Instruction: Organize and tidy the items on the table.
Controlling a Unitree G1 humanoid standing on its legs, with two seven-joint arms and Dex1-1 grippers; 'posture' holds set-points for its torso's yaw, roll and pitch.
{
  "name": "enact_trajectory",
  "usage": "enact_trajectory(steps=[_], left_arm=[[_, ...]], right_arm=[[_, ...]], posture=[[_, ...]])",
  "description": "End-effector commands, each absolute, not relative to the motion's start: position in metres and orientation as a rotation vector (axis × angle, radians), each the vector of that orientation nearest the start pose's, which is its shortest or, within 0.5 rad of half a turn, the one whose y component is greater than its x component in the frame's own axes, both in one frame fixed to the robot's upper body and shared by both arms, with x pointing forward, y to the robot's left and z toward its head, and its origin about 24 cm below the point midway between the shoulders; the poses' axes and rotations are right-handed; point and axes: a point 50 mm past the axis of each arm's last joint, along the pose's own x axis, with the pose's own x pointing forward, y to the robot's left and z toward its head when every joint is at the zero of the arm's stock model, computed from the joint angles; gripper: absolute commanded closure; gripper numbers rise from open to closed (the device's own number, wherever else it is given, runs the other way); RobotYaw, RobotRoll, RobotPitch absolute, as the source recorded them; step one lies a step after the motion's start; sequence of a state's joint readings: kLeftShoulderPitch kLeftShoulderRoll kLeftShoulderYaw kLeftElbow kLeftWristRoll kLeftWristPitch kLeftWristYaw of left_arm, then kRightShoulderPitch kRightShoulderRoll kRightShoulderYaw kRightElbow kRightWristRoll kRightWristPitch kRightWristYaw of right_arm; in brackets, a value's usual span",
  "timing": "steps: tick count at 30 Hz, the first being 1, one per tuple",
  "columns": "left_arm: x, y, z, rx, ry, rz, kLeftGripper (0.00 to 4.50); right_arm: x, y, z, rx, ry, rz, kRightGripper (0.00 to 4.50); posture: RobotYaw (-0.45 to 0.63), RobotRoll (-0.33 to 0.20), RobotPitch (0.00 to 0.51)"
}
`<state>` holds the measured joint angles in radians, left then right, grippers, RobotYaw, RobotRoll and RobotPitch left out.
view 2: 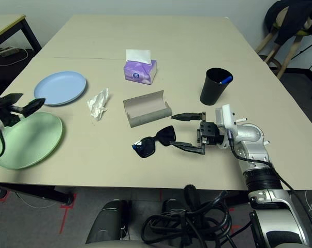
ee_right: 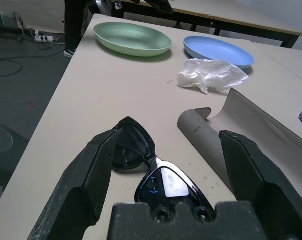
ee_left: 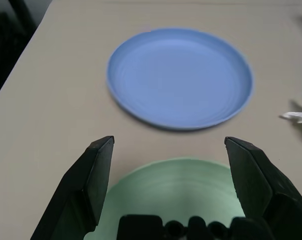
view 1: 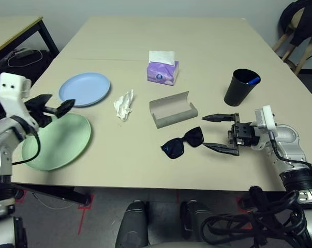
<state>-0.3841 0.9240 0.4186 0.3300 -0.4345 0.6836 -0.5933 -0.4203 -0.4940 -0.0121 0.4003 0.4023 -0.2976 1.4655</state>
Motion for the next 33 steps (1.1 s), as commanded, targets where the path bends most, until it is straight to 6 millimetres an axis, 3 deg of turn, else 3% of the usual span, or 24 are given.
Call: enact_trajectory(steps=[1, 11, 22, 25, 33], left_arm=[[0.262, 0.393, 0.181, -0.009, 0.355, 0.024, 0.00], [0.243, 0.423, 0.154, -0.074, 0.507, 0.154, 0.00], [0.226, 0.426, 0.132, -0.082, 0.614, 0.132, 0.00], [0.223, 0.426, 0.129, -0.082, 0.634, 0.123, 0.62], [0.219, 0.427, 0.126, -0.091, 0.643, 0.124, 3.80]], right_arm=[[0.285, -0.197, 0.110, -0.310, -0.215, 1.374, 0.04], [0.285, -0.193, 0.109, -0.307, -0.215, 1.368, 0.04], [0.286, -0.193, 0.112, -0.313, -0.223, 1.360, 0.04], [0.286, -0.193, 0.113, -0.315, -0.226, 1.358, 0.00], [0.287, -0.192, 0.113, -0.321, -0.227, 1.349, 0.00]], posture=[[0.15, 0.000, 0.089], [0.15, 0.000, 0.091], [0.15, 0.000, 0.087], [0.15, 0.000, 0.087], [0.15, 0.000, 0.086]])
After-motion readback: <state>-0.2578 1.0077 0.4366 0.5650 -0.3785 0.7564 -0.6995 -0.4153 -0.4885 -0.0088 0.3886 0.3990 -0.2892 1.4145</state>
